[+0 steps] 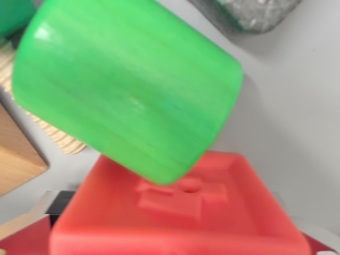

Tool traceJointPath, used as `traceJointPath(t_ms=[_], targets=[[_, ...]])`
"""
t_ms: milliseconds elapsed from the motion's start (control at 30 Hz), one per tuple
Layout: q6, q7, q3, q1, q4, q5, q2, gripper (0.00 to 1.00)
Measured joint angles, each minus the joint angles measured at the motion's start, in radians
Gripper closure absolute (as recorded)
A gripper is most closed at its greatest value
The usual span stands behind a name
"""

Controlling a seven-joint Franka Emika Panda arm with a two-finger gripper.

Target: Pick an object from the bin

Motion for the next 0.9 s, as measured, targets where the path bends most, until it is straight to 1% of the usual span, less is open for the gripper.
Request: traceJointPath(t_ms=[733,900], targets=[[0.0,0.0,-0.001,0.0,0.0,0.0,-0.002,1.0],[-0.005,0.0,-0.001,0.0,-0.003,0.0,-0.011,1.0]])
